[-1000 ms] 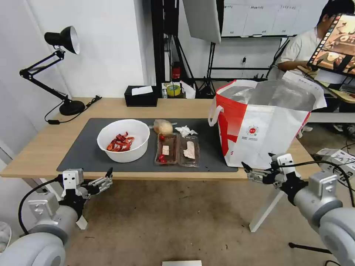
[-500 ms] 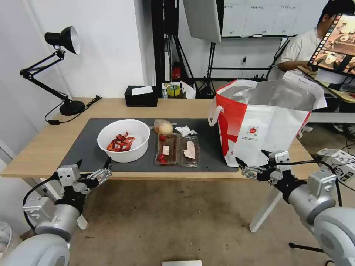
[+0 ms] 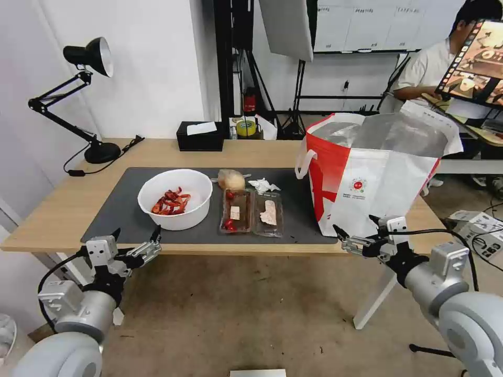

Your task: Pick up the trash from the table and place it into the takeout bag.

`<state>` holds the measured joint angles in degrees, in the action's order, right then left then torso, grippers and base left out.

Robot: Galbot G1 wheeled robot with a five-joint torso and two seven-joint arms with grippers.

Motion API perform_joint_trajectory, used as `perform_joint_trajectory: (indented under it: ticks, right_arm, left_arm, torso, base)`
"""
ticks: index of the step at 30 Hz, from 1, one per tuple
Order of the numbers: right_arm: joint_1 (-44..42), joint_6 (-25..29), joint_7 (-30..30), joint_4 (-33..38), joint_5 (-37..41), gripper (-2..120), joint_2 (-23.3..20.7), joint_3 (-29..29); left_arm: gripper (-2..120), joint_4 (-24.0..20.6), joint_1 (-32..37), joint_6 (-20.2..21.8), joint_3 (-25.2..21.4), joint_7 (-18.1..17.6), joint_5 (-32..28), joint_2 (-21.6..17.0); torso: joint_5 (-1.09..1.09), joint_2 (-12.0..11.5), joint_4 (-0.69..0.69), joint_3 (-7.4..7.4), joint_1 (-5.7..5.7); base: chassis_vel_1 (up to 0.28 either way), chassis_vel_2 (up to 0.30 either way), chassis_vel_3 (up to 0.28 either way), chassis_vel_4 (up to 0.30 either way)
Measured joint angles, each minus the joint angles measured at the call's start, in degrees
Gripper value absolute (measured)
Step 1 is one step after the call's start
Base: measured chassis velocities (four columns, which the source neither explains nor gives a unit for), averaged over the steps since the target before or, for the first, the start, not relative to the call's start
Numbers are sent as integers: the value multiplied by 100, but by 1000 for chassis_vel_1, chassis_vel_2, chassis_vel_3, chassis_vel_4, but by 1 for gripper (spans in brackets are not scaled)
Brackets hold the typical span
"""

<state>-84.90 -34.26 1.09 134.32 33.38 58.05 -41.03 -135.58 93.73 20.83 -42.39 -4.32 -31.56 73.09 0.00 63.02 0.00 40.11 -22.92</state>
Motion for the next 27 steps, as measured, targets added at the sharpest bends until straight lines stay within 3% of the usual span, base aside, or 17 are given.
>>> perform_joint_trajectory:
  ticks: [6,10,12,19,27]
  right_arm:
    - [52,548,69,-210,-65,100,80,152]
    - [55,711,93,-281,-99,100,98,207]
    - [43,723,106,-306,-168,100,113,230]
    - [-49,770,199,-331,-359,100,192,316]
    - [-4,761,-267,-296,1248,100,523,751]
  left_arm:
    - [100,102,-11,-158,263,-41,-167,5]
    - [100,154,-74,-421,612,-407,-617,15]
    - [100,149,-121,-483,862,-810,-1113,30]
    - [100,90,-147,-490,1124,-1110,-1726,130]
    - [100,148,-150,-491,1001,-939,-1478,55]
  torso:
    - [0,0,0,0,0]
    - [0,0,0,0,0]
    - [0,0,0,0,0]
    - [0,0,0,0,1]
    - [-1,0,0,0,1]
  base:
    - [0,0,0,0]
    - [0,0,0,0]
    - [0,0,0,0]
    - [0,0,0,0]
    - [0,0,0,0]
